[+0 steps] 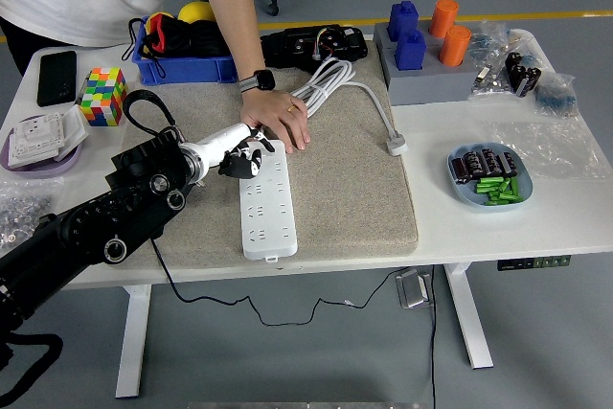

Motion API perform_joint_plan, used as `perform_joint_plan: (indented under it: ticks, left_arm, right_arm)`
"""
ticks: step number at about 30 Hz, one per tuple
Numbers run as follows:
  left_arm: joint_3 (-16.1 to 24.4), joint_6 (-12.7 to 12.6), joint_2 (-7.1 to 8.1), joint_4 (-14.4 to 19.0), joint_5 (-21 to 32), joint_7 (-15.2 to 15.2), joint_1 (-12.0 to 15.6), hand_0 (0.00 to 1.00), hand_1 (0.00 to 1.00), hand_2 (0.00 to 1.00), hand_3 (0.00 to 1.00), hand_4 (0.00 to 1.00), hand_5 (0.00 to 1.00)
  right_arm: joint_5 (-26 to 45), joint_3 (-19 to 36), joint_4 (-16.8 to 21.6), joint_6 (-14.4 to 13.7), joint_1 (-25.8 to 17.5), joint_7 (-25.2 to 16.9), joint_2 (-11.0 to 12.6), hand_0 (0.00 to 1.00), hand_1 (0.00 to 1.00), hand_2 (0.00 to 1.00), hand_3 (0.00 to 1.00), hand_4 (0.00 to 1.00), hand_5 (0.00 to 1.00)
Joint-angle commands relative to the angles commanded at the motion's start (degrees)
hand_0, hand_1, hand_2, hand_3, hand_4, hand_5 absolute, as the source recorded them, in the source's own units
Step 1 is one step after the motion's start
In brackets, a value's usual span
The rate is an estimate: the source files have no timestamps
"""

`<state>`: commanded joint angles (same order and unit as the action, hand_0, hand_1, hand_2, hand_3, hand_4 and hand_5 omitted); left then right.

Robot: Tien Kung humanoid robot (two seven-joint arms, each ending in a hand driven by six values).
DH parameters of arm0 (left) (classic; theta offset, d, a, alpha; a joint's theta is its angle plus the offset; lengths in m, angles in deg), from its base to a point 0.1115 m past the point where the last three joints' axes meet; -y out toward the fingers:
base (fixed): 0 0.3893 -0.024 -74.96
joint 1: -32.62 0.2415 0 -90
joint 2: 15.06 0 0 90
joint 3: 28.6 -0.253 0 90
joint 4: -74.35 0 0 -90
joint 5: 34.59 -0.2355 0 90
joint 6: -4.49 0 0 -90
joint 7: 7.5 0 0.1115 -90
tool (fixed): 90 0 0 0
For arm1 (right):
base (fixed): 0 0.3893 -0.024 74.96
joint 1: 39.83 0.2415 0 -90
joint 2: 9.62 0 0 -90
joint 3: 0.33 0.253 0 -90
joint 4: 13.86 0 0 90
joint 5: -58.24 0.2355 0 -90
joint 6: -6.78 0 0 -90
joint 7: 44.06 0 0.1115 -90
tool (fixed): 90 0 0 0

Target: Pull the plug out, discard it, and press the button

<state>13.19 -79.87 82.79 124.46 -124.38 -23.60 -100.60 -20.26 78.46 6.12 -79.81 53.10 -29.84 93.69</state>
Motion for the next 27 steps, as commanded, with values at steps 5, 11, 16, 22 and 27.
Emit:
perform_joint_plan:
  ticks: [5, 11, 16, 22, 27]
  left_arm:
    - [0.2, -0.3, -0.08, -0.3, -1.1, -0.5, -0.3, 0.013, 0.002, 0.097, 0.739, 0.002, 0.002]
    - [-0.8, 0.2, 0.01, -1.1, -2.2, -1.1, -0.6, 0.013, 0.002, 0.098, 0.733, 0.002, 0.002]
    - [-1.5, 0.5, -0.01, -1.6, -3.0, -1.5, -0.8, 0.014, 0.002, 0.095, 0.732, 0.002, 0.002]
    - [-2.2, 0.9, -0.07, -2.1, -3.8, -2.0, -0.9, 0.014, 0.002, 0.095, 0.727, 0.002, 0.002]
    - [-2.9, 1.2, 0.20, -2.3, -3.0, -1.8, -0.8, 0.014, 0.002, 0.094, 0.723, 0.002, 0.002]
  right_arm:
    - [0.0, 0.0, 0.0, 0.0, 0.1, 0.0, 0.0, 0.748, 0.700, 0.711, 0.723, 0.780, 0.630]
    - [0.0, 0.1, 0.1, 0.0, 0.1, 0.0, 0.0, 0.749, 0.700, 0.711, 0.723, 0.781, 0.631]
    - [0.0, 0.2, 0.1, 0.0, 0.0, 0.0, -0.1, 0.751, 0.700, 0.711, 0.723, 0.780, 0.629]
    - [-0.1, 0.2, 0.1, 0.0, -0.1, 0.0, -0.1, 0.749, 0.701, 0.711, 0.723, 0.781, 0.631]
    - [-0.1, 0.4, 0.0, 0.0, -0.1, 0.0, -0.2, 0.749, 0.701, 0.711, 0.723, 0.780, 0.631]
